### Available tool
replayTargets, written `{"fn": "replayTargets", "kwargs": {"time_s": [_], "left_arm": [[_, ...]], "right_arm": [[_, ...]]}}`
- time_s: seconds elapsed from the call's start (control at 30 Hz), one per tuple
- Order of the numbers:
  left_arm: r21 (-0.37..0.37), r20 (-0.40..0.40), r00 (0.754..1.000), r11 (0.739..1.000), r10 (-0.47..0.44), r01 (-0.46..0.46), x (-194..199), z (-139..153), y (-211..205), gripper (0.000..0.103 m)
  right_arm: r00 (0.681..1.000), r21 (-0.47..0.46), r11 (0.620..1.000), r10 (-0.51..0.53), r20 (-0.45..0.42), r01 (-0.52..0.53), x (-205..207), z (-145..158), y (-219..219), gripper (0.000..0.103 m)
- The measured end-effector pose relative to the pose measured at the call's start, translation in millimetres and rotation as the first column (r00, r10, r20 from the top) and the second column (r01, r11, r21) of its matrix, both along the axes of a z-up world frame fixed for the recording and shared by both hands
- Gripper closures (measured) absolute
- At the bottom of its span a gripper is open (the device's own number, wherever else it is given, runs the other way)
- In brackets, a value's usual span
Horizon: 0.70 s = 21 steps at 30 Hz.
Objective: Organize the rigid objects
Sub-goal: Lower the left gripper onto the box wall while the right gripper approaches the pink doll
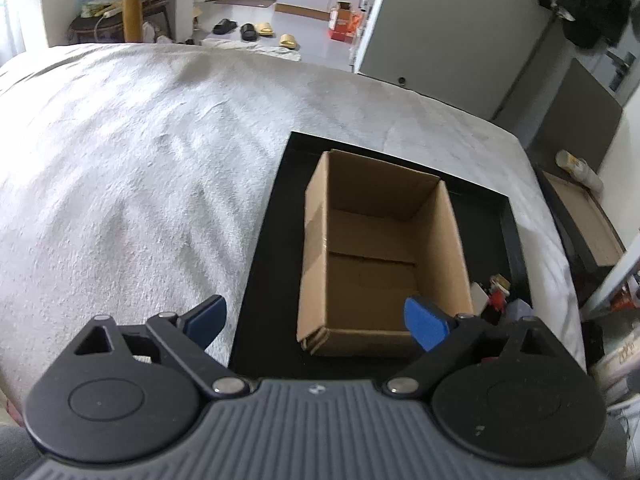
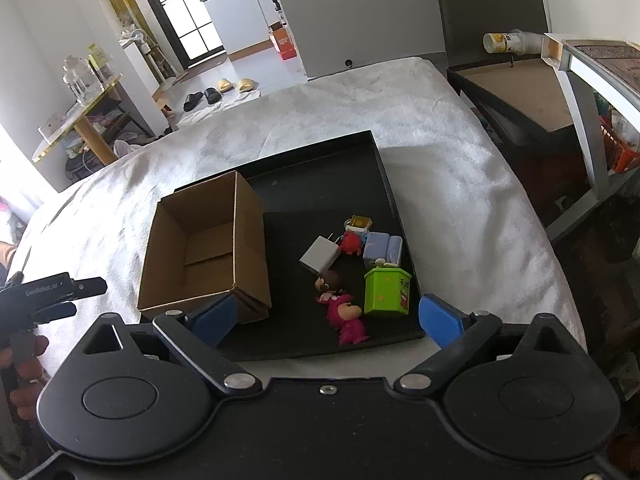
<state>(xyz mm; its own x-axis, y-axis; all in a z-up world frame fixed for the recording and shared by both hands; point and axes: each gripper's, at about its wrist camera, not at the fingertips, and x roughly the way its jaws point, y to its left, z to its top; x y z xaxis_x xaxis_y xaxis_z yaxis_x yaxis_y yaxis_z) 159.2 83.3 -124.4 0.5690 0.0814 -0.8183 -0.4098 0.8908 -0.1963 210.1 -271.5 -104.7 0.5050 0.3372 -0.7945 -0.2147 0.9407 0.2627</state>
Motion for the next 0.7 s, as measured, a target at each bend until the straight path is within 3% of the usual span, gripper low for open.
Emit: {"fn": "replayTargets", "kwargs": {"time_s": [0.33, 0.53, 0.7], "left_arm": [[-0.065, -0.021, 0.999, 0.997, 0.050, -0.052, 23, -36, 24, 0.023], [-0.146, -0.045, 0.997, 0.987, 0.066, -0.072, 25, -60, 42, 0.037], [-0.189, -0.035, 0.998, 0.980, 0.056, -0.062, 26, -69, 46, 0.041]], "right_arm": [[0.999, -0.045, 0.999, -0.027, -0.022, 0.026, 10, -8, 7, 0.008], [0.999, -0.074, 0.997, -0.033, -0.034, 0.031, 16, -16, 15, 0.008], [0.998, -0.089, 0.996, -0.034, -0.057, 0.029, 24, -23, 22, 0.012]]}}
